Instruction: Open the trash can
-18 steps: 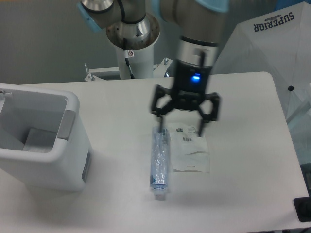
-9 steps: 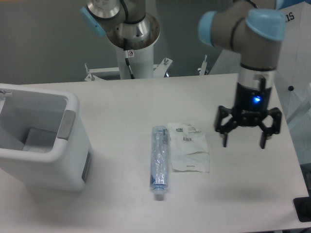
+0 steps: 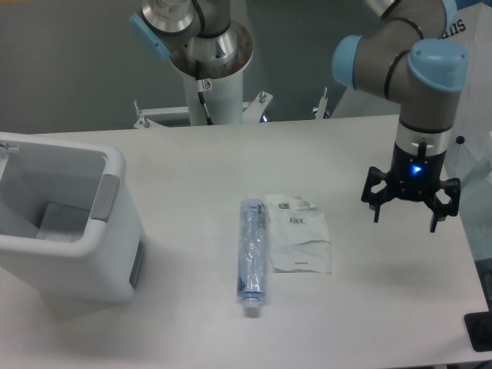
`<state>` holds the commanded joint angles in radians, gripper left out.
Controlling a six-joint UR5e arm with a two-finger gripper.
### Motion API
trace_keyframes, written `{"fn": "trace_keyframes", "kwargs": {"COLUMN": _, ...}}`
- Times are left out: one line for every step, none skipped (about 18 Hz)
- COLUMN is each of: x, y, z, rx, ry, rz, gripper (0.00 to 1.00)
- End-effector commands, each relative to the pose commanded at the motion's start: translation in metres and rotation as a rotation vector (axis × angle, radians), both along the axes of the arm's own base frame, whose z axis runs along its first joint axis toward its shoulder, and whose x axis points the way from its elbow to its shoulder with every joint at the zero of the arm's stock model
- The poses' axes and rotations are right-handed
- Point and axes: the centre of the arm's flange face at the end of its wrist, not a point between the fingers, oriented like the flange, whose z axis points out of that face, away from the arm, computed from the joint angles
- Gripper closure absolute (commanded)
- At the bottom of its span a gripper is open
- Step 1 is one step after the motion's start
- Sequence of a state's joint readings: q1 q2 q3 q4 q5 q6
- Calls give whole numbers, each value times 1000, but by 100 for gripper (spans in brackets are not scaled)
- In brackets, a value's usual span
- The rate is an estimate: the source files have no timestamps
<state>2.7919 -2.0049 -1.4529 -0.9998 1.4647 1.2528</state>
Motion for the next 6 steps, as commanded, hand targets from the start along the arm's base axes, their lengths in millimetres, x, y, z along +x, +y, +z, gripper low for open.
{"fn": "trace_keyframes", "kwargs": {"x": -4, "y": 0, "z": 4, "rx": -20, "ry": -6, "rz": -29, "gripper": 0}}
{"fn": "trace_keyframes", "kwargs": {"x": -6, "y": 1, "z": 9, "rx": -35, "ry": -21, "rz": -45, "gripper": 0}}
{"fn": "trace_keyframes", "kwargs": {"x": -7, "y": 2, "z": 15, "rx": -42, "ry": -36, "rz": -50, "gripper": 0}}
{"fn": "trace_keyframes", "kwargs": {"x": -12, "y": 4, "z": 19, "rx": -48, "ry": -54, "rz": -51, "gripper": 0}}
{"fn": "trace_keyframes", "kwargs": {"x": -14, "y": 3, "z": 22, "rx": -59, "ry": -71, "rz": -49, "gripper": 0}}
{"fn": "trace_keyframes", "kwargs": {"x": -16, "y": 2, "z": 20, "rx": -76, "ry": -80, "rz": -46, "gripper": 0}}
